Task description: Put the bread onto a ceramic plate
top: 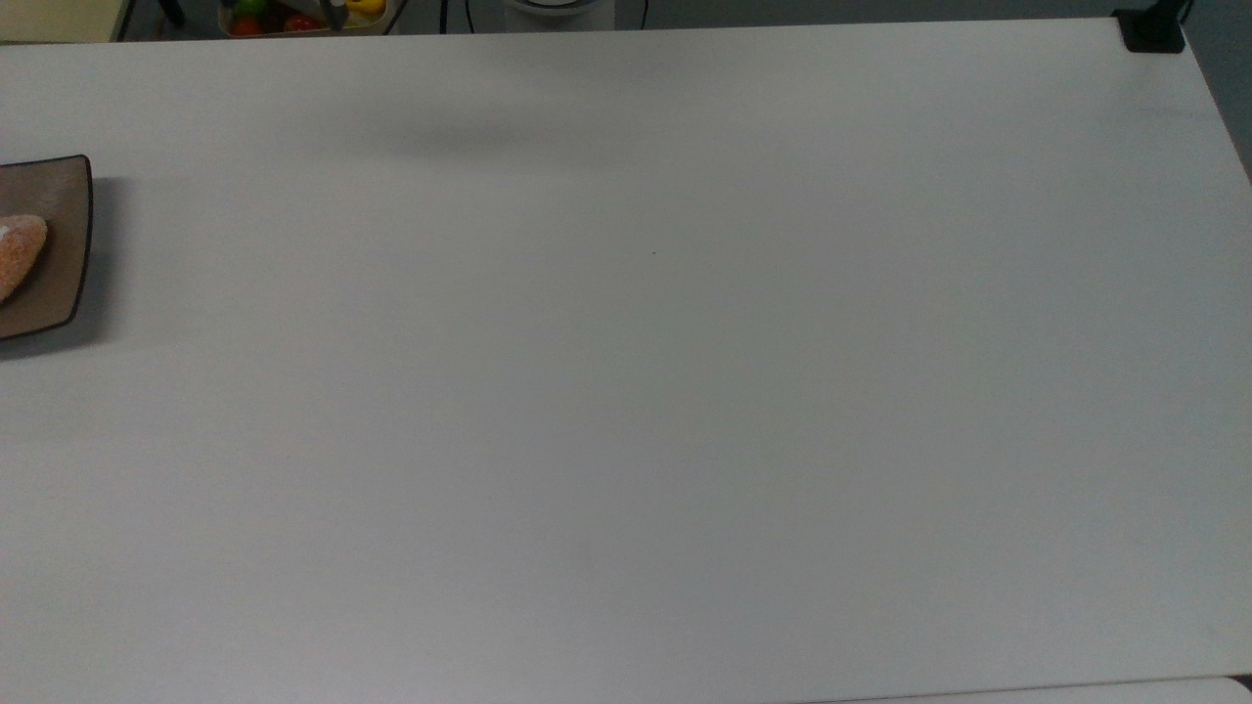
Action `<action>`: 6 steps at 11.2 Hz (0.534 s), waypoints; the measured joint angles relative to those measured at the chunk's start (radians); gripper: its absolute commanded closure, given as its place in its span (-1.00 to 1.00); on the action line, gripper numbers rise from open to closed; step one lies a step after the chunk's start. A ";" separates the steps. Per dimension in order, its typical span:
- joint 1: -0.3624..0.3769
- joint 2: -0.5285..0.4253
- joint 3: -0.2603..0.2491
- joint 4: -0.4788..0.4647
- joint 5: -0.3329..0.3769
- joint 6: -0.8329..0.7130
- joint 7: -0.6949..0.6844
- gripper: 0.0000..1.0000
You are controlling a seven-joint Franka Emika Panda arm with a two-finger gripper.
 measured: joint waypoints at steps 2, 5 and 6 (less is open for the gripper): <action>0.076 -0.015 0.003 -0.022 -0.049 -0.001 0.040 -1.00; 0.128 -0.015 0.052 -0.036 -0.099 -0.001 0.081 -1.00; 0.141 -0.015 0.068 -0.039 -0.109 -0.001 0.097 -1.00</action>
